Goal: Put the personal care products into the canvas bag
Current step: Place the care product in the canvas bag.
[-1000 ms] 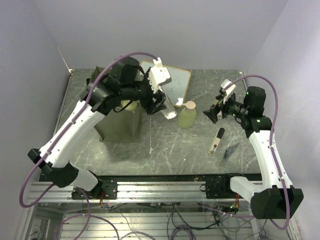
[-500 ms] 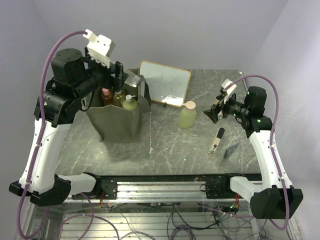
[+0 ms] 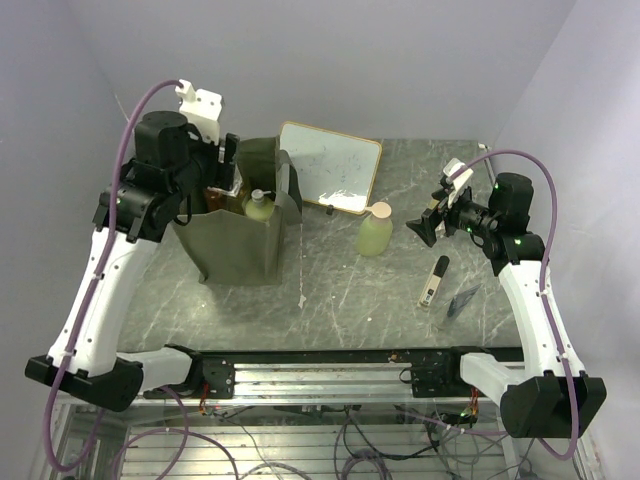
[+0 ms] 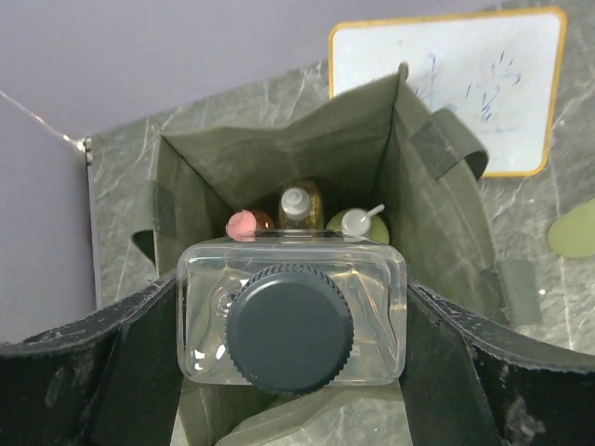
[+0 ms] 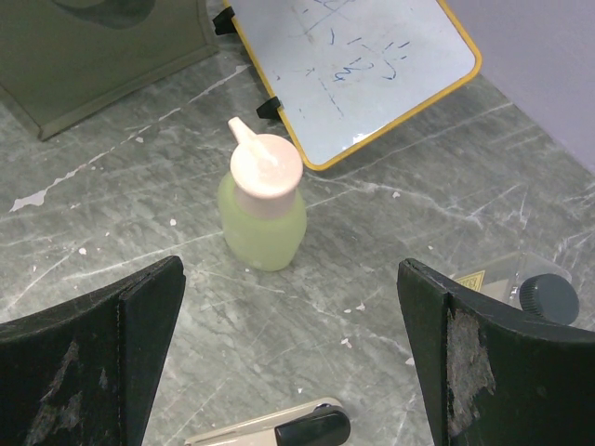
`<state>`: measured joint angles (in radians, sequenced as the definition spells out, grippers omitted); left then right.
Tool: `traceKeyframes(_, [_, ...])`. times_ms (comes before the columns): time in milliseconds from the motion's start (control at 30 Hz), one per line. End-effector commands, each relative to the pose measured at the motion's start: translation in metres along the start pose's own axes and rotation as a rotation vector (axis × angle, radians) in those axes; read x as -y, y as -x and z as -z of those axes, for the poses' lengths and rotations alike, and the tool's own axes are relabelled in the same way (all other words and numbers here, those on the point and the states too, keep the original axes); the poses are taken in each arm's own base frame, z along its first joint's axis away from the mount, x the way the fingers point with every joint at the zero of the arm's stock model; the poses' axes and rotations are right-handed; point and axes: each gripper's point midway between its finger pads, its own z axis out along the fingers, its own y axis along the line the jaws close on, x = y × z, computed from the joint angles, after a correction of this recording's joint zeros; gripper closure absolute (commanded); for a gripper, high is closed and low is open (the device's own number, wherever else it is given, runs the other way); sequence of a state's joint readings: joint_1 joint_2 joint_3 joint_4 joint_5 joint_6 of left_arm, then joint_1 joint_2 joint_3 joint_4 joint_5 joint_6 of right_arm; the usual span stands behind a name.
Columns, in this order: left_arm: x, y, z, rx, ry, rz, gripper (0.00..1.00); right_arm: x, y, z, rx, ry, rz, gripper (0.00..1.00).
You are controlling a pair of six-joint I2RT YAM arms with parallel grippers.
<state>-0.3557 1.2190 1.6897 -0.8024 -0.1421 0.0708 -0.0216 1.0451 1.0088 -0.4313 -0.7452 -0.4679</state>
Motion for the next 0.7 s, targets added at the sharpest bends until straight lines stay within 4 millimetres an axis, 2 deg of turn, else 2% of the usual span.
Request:
traceKeyframes(0, [-0.012,0.026,-0.004,0.116,0.068,0.017,0.93,0.002,0.002,0.0,0.011,-0.004,0.004,0.03])
traceKeyframes(233, [0.0,-0.008,-0.028,0.036,0.035,0.03,0.93,0.003,0.0,-0.002,0.006,-0.004,-0.001,0.03])
traceKeyframes(500, [-0.006,-0.036,-0.054,-0.036,0.102,0.046,0.93,0.004,-0.002,-0.002,0.002,-0.004,0.0,0.03])
traceKeyframes(567, [-0.005,-0.044,-0.062,-0.057,0.096,0.054,0.93,0.0,-0.011,-0.004,-0.013,0.006,-0.013,0.03])
traceKeyframes(667, [-0.005,-0.058,-0.075,-0.098,0.086,0.073,0.93,-0.001,-0.012,-0.005,-0.015,0.01,-0.014,0.03])
